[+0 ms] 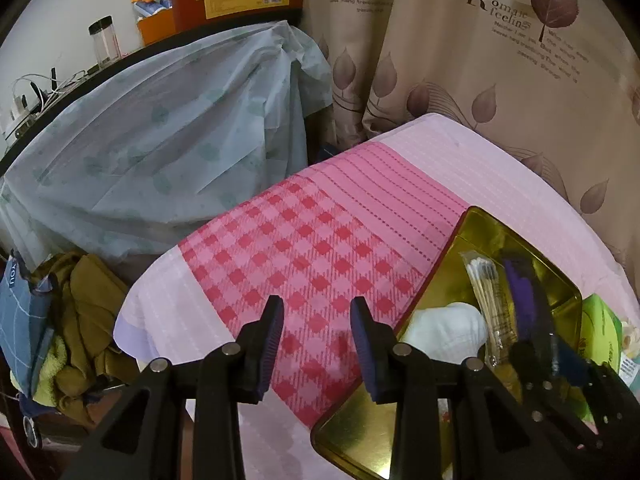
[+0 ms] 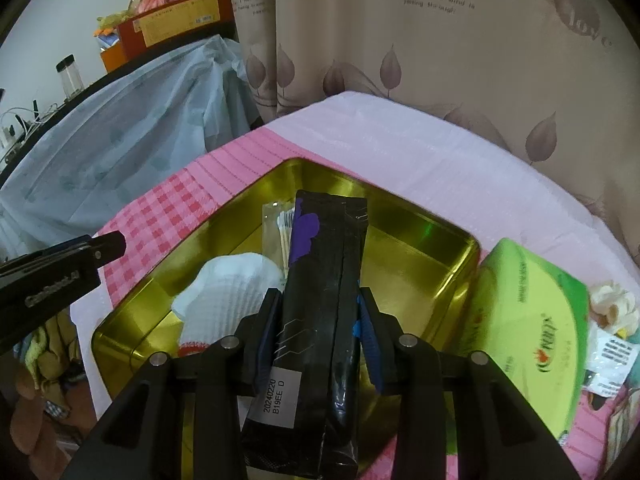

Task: Organize soft objects
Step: 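Carry the black packet into the gold tin with the right gripper and release it, then grasp the orange-and-white folded towel with the right gripper and lift it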

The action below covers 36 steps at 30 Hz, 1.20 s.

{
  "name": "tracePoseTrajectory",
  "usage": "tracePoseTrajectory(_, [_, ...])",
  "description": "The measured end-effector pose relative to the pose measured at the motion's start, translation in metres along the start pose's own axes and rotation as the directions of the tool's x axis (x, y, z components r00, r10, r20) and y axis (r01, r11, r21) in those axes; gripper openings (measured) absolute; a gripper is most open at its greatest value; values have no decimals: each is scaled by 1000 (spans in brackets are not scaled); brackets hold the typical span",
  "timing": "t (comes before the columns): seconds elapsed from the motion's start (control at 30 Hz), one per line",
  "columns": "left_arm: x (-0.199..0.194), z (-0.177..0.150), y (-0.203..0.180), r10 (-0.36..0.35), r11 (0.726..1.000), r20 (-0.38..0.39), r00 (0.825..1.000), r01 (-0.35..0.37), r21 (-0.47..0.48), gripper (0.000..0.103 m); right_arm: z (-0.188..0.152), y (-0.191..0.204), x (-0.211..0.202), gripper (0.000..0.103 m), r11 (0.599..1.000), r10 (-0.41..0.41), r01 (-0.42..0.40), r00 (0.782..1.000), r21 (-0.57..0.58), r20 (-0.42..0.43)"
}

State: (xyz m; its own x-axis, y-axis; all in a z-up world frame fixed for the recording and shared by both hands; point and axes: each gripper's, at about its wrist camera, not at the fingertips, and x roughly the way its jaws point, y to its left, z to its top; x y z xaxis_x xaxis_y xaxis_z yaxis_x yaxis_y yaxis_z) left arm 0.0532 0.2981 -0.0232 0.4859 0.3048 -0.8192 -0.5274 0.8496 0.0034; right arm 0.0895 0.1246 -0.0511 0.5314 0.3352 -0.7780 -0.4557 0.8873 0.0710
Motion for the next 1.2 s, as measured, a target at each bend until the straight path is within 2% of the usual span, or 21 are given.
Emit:
tracePoseTrajectory(0.13, [-1,-2,-5,-1,1000,6,1000,1,17,35,1,4,14,39,1000,29,-29,999,12,-38])
tracePoseTrajectory(0.2, [0,-2,-7,-2,1000,4,1000,2,27,35,-1,5,14,42,999,33,-32,999,14,-30])
tracePoseTrajectory(0.27, [-1,-3,-9,-4,999,5,1000,4,33,35,-1,6,9,64,999,45,-45,999,8,-19])
tracePoseTrajectory(0.4, [-1,-3,-9,-4,999,15,1000,3,35,35,-5,-1,-24,67,998,67,-67,997,15,50])
tracePoseTrajectory(0.5, [-1,-3,-9,-13,999,11,1000,13,34,35,-12,-19,-52,73,997,59,-63,994,35,97])
tracePoseTrajectory(0.6, [-2,-4,-12,-14,999,12,1000,14,49,35,-27,-52,-79,75,998,16,-25,992,65,126])
tracePoseTrajectory(0.73, [-6,-8,-21,-12,996,22,1000,10,87,35,-56,-114,-109,77,986,-95,76,988,146,124])
tracePoseTrajectory(0.9, [-8,-12,-28,-21,993,19,1000,19,115,35,-103,-202,-140,79,935,-249,219,965,279,77])
tracePoseTrajectory(1.0, [-10,-15,-33,-19,990,29,999,15,137,35,-127,-240,-149,83,904,-315,290,949,313,31])
tracePoseTrajectory(1.07, [-11,-17,-38,-15,988,37,999,9,156,35,-140,-257,-149,87,893,-329,308,944,327,8])
tracePoseTrajectory(1.2, [-14,-21,-47,-9,980,46,999,0,197,35,-166,-284,-140,88,886,-332,332,941,323,-55])
